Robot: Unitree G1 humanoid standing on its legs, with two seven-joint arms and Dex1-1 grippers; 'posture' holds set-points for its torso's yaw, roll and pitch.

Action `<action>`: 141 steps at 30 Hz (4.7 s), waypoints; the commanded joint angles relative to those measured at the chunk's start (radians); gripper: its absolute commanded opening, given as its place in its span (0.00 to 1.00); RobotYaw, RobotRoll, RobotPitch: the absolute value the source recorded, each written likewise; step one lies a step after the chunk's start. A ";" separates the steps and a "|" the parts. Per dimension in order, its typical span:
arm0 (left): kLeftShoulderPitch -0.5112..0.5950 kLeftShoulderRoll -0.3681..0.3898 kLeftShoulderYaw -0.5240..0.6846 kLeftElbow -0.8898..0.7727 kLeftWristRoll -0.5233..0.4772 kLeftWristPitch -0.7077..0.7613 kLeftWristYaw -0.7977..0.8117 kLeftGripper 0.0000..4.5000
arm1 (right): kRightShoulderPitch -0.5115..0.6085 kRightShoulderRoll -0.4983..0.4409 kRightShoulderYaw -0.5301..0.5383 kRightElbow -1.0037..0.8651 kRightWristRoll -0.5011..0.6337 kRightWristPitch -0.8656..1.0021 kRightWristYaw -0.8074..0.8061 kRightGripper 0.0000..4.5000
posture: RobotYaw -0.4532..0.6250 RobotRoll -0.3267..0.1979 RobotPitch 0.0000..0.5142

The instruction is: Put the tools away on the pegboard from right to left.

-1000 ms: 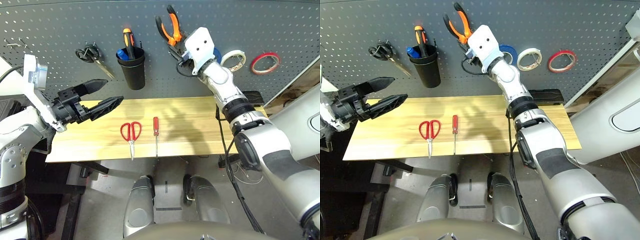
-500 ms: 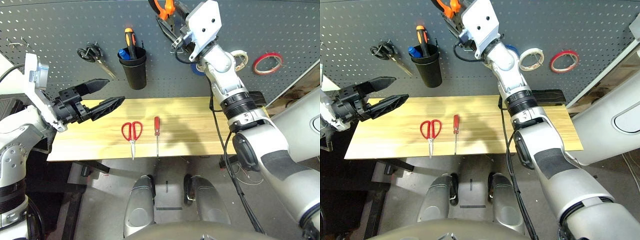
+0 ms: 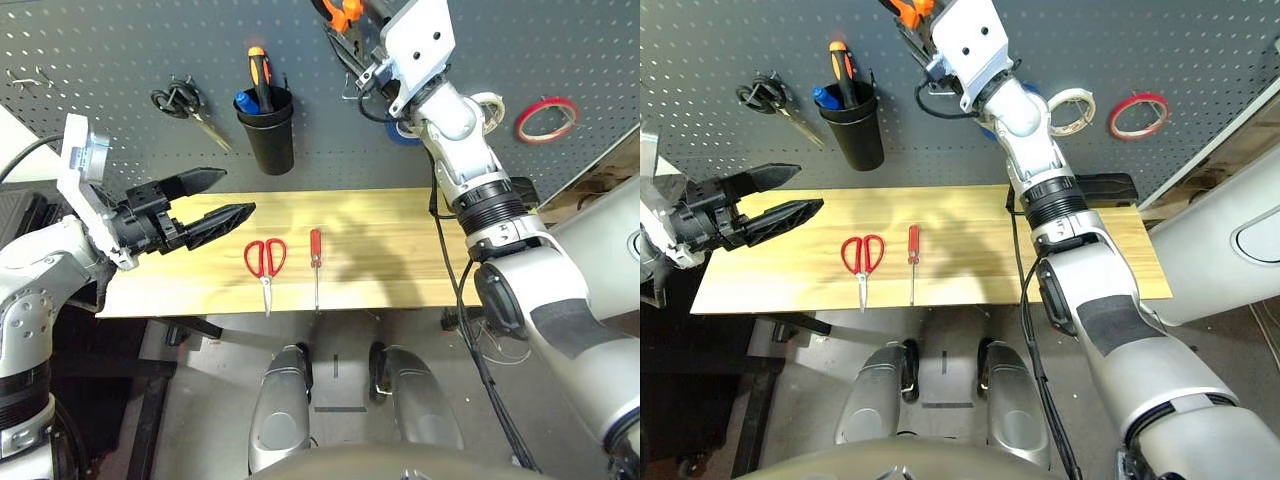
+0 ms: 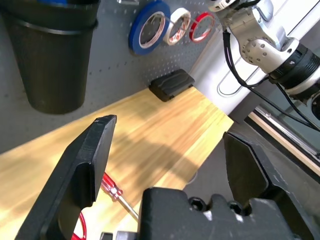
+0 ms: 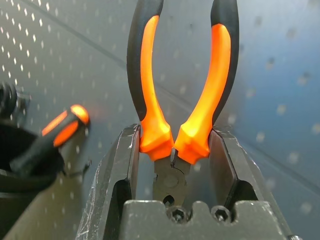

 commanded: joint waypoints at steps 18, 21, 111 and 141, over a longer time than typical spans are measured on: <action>0.012 -0.024 -0.023 -0.067 -0.043 0.022 0.055 1.00 | 0.053 0.020 -0.027 0.069 0.071 -0.012 0.055 0.99 | 0.54 0.62 0.44; 0.006 -0.035 -0.055 -0.055 -0.012 0.006 0.050 1.00 | 0.093 -0.003 -0.050 -0.143 0.177 0.145 0.142 0.99 | 0.51 0.62 0.41; -0.114 -0.484 -0.255 -0.191 0.607 0.502 0.442 0.16 | 0.677 -0.490 -0.077 -0.519 0.552 0.682 1.047 1.00 | 0.50 0.62 0.23; -0.823 -0.548 0.050 0.357 0.451 -0.017 0.592 0.16 | 0.498 -0.518 -0.258 -0.500 0.713 0.861 1.077 1.00 | 0.43 0.62 0.20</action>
